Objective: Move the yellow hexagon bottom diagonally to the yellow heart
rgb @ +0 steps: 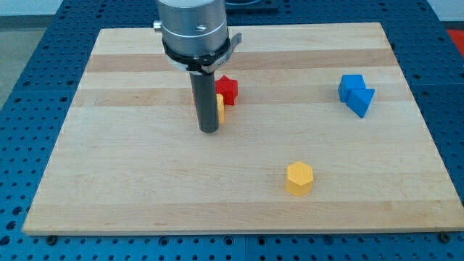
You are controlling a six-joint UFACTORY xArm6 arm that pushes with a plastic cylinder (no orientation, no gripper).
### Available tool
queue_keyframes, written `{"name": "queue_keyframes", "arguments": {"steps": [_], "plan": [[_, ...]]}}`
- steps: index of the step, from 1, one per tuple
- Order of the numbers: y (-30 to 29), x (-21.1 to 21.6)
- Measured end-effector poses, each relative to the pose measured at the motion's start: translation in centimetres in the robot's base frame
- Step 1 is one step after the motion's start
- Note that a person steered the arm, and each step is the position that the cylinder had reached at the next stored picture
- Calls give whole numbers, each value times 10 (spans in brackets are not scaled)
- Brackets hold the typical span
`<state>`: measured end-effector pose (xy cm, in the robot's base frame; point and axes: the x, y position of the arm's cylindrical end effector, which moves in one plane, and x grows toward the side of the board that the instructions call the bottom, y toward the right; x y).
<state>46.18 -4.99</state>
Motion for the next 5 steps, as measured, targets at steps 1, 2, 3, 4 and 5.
{"name": "queue_keyframes", "arguments": {"steps": [1,2,3,4,5], "plan": [[38,20],[111,35],[200,50],[231,92],[222,128]]}}
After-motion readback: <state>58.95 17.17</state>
